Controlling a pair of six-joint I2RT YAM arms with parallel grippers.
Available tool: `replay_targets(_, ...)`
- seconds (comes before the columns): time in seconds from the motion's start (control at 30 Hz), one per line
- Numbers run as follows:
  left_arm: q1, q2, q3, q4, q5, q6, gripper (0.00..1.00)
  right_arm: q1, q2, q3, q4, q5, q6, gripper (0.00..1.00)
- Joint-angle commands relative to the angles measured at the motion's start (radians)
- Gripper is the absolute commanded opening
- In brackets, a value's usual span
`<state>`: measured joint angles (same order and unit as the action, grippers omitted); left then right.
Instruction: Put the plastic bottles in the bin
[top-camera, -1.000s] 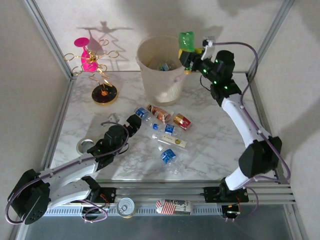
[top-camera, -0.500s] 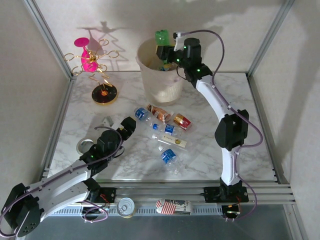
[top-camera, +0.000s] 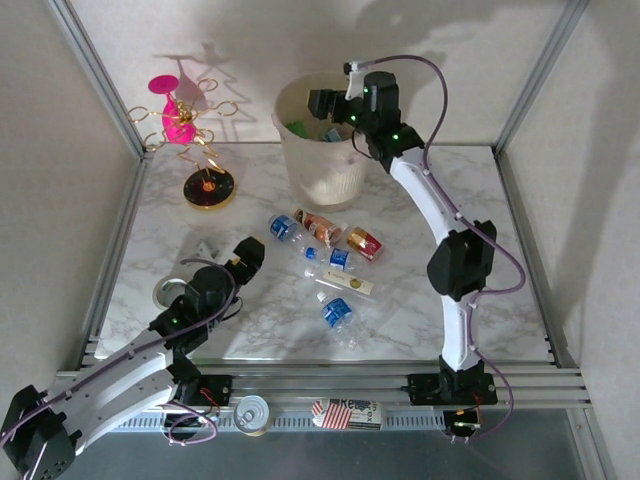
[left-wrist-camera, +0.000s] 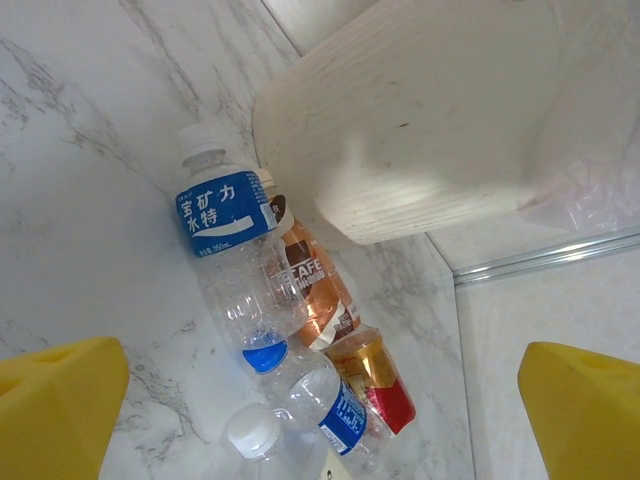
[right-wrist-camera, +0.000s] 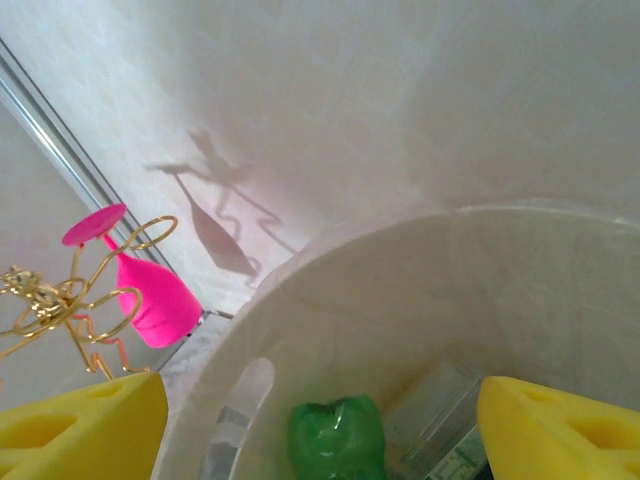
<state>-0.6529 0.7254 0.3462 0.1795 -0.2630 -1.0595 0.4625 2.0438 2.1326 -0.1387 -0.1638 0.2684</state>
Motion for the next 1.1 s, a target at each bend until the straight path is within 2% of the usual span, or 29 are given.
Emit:
replay_targets(0.0, 0.006, -0.026, -0.021, -0.021, -0.025, -0.018, 1.00, 0.001, -0.161, -0.089, 0.040, 0.014, -0.034, 0.82)
replay_targets(0.23, 0.006, -0.006, -0.022, 0.005, -0.006, -0.011, 1.00, 0.001, -0.454, -0.461, 0.107, 0.029, -0.056, 0.89)
replay_targets(0.33, 0.004, 0.031, -0.012, 0.038, 0.026, 0.002, 1.00, 0.001, -0.578, -0.636, 0.117, 0.029, -0.050, 0.99)
replay_targets(0.47, 0.002, 0.109, 0.026, 0.068, 0.067, 0.029, 1.00, 0.001, -0.734, -0.878, 0.128, 0.009, -0.026, 0.99)
replay_targets(0.63, -0.004, 0.228, 0.075, 0.138, 0.131, 0.050, 1.00, 0.001, -0.858, -1.128, 0.145, -0.043, 0.045, 0.99)
replay_targets(0.87, -0.027, 0.384, 0.158, 0.172, 0.183, 0.080, 1.00, 0.001, -0.930, -1.381, 0.156, -0.018, 0.072, 0.99)
replay_targets(1.07, -0.033, 0.470, 0.215, 0.171, 0.206, 0.090, 1.00, 0.001, -0.823, -1.360, 0.063, 0.026, -0.091, 0.99)
